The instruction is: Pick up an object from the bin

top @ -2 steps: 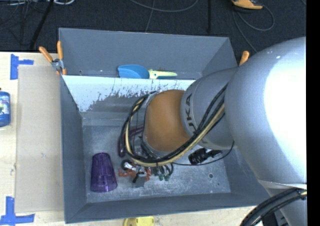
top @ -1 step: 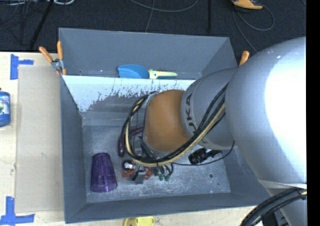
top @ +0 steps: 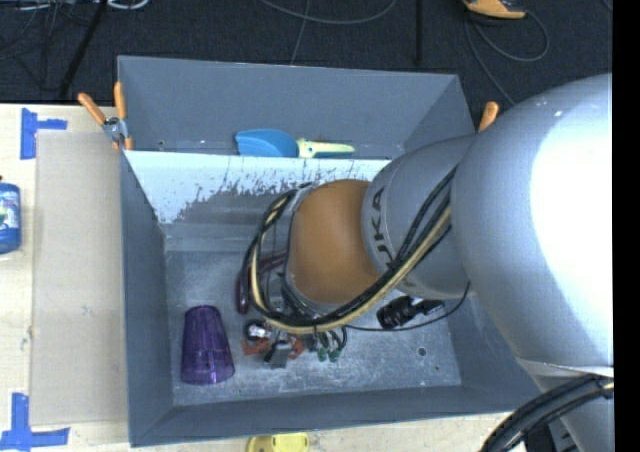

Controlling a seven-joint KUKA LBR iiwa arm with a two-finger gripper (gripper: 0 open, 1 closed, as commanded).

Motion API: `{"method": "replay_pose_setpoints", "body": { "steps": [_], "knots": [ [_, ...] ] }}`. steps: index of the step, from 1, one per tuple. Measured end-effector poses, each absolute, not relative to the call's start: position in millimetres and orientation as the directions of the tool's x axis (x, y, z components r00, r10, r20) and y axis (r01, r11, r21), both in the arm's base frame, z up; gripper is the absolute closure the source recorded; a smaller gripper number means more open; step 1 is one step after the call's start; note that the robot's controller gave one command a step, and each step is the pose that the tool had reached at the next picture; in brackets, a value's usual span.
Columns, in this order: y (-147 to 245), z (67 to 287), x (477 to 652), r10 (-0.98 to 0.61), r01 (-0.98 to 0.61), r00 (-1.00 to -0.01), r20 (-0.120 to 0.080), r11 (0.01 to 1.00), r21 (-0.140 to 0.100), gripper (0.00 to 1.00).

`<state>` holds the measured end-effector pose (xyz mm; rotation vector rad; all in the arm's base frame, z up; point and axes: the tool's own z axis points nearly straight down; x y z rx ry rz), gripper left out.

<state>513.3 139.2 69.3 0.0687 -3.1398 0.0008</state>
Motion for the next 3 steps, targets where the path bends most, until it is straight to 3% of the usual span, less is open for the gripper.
{"method": "replay_pose_setpoints", "body": {
  "steps": [3],
  "knots": [
    [139.1,69.2,513.3,-0.046,-0.046,-0.999,0.001,0.999,-0.001,1.0]
  ]
}}
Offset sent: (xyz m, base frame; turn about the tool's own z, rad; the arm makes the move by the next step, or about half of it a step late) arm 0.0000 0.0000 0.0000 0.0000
